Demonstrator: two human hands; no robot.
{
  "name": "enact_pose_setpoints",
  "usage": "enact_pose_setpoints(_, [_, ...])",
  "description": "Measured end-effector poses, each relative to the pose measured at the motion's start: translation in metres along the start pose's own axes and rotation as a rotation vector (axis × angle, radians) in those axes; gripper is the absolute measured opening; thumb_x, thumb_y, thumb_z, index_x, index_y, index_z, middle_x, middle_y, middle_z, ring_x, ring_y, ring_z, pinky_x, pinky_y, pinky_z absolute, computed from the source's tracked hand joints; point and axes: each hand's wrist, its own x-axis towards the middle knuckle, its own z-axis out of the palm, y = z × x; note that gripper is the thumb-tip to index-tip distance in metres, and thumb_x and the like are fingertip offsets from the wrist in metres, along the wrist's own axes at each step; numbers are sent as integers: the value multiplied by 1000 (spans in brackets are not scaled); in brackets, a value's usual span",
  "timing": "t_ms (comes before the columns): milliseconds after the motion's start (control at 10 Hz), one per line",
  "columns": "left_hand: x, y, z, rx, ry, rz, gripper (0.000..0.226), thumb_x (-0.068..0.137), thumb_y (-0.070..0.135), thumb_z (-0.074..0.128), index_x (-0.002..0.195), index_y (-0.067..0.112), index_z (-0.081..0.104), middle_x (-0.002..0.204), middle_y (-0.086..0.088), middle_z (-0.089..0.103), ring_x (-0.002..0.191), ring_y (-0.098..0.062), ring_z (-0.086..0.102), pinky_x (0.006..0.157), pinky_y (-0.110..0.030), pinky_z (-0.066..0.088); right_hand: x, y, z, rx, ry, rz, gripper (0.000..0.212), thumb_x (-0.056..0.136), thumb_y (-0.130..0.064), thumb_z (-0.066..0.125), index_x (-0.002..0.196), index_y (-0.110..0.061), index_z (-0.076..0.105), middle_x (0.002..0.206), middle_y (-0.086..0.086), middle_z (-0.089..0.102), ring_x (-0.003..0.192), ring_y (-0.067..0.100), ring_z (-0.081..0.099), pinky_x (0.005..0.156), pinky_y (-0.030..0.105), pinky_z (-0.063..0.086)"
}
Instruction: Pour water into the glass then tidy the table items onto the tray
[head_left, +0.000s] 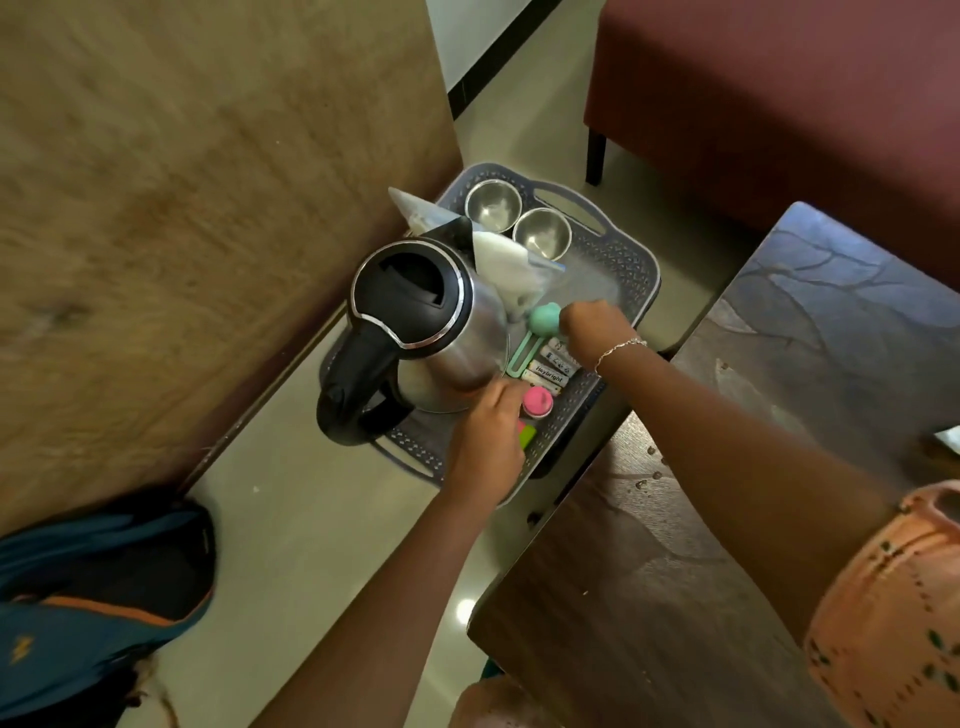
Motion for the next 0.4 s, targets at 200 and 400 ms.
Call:
enact_pose_setpoints(200, [-6,7,-1,120,-56,-13,46,84,-3,50,128,8,46,132,-10,46,123,-27,44,101,-37,41,-57,11,-8,-9,241,-24,43,75,9,52,117,1,49,121,24,49,104,42,51,84,46,48])
enact_pose_setpoints(400, [-23,30,-6,268,30,64,50,85,1,50,133,10,40,136,-10,44,132,-27,34,111,-35,26,-114,29,-12,-92,366,14,56,88,-5,49,139,-3,27,146,28,25,136,42,22,112,49,23])
